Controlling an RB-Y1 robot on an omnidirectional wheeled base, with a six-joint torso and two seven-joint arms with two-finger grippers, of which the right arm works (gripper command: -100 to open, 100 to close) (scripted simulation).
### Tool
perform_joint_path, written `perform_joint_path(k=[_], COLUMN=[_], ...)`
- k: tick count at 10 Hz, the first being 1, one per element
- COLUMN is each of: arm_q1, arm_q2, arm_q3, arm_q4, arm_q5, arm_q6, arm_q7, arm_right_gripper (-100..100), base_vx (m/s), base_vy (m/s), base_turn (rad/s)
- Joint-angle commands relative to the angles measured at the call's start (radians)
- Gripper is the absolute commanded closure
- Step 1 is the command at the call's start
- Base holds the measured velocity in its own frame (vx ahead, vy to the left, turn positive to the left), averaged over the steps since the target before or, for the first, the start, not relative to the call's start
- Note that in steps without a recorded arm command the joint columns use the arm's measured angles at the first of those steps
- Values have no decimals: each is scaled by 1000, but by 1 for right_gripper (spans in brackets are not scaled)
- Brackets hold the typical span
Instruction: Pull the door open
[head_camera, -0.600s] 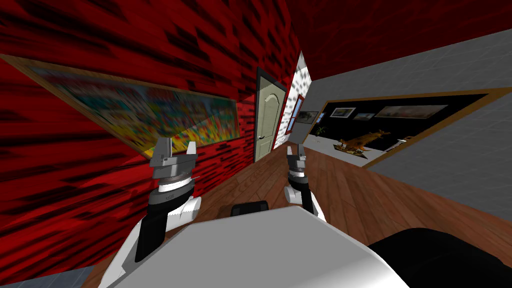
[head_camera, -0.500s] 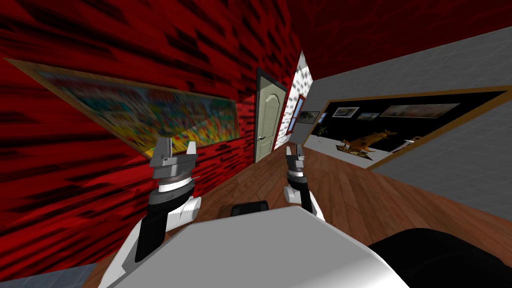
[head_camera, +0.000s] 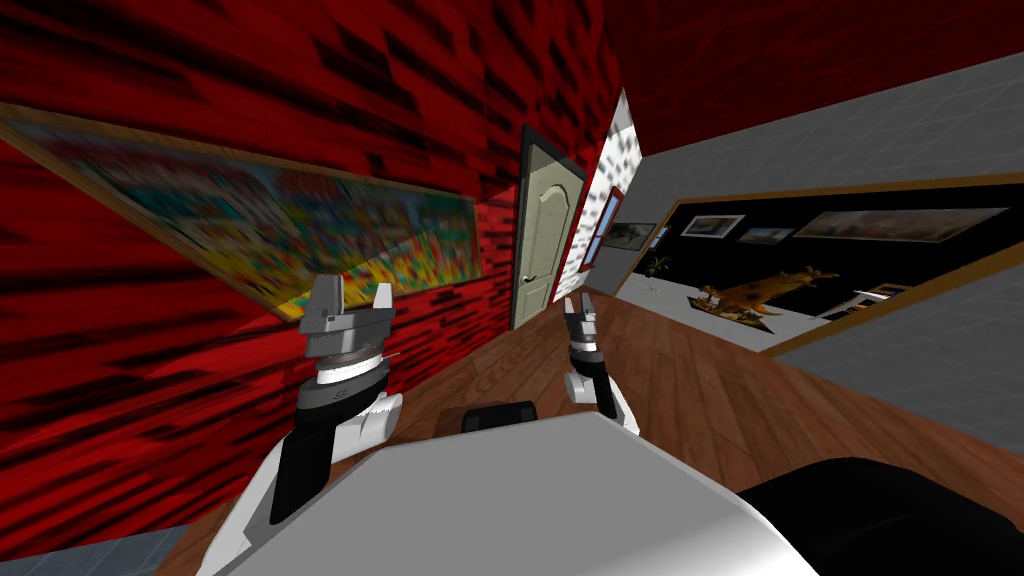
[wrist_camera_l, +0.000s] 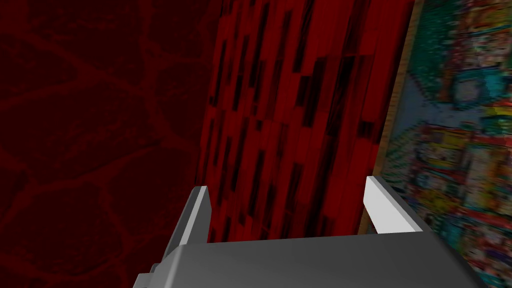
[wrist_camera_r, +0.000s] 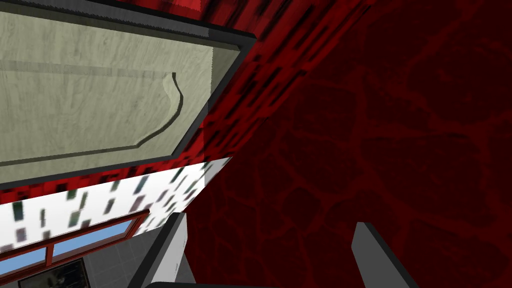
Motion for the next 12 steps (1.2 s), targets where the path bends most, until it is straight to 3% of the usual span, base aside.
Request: perform_joint_path(k=[1, 12], arm_q1=[-7, -87], arm_q2=[-12, -98], arm_q3=[9, 49], arm_q4=[38, 283], arm_q5=[-6, -55], arm_q6=[-7, -24], arm_q7=[-5, -38], arm_right_gripper=[-100, -100], base_vx=[125, 100], base_vy=[-77, -71], base_turn=[97, 87])
